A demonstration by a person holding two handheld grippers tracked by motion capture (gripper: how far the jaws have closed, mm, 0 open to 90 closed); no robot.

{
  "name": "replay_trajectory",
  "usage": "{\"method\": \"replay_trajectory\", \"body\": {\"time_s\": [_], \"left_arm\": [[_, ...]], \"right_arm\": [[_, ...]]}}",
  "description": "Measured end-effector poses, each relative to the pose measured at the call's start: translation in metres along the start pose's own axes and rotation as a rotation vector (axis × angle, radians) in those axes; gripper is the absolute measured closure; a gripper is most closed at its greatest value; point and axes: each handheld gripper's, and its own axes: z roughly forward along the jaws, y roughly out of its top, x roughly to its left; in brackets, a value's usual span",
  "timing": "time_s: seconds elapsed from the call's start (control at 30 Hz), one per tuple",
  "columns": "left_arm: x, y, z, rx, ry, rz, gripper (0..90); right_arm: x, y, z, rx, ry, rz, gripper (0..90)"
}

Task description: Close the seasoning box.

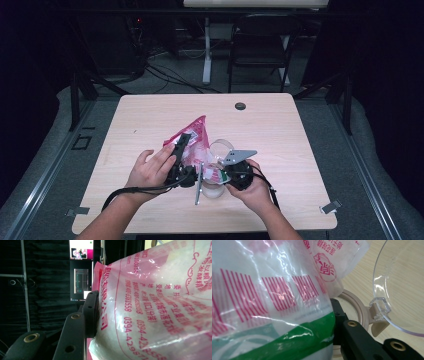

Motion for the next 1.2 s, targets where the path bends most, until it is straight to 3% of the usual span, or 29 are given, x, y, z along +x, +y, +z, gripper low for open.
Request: {"method": "replay_trajectory", "body": {"time_s": [0.33, 1.2], "left_arm": [[-0.0002, 0.0021, -0.0008, -0.021, 0.011, -0.004, 62.5], [0.0013, 0.0060, -0.0015, -0.017, 0.009, 0.000, 62.6]], "right_arm": [[0.0002, -0.0004, 0.0007, -0.001, -0.002, 0.002, 90.0], [0.0007, -0.0012, 0.0026, 0.004, 0.000, 0.004, 90.0]]}}
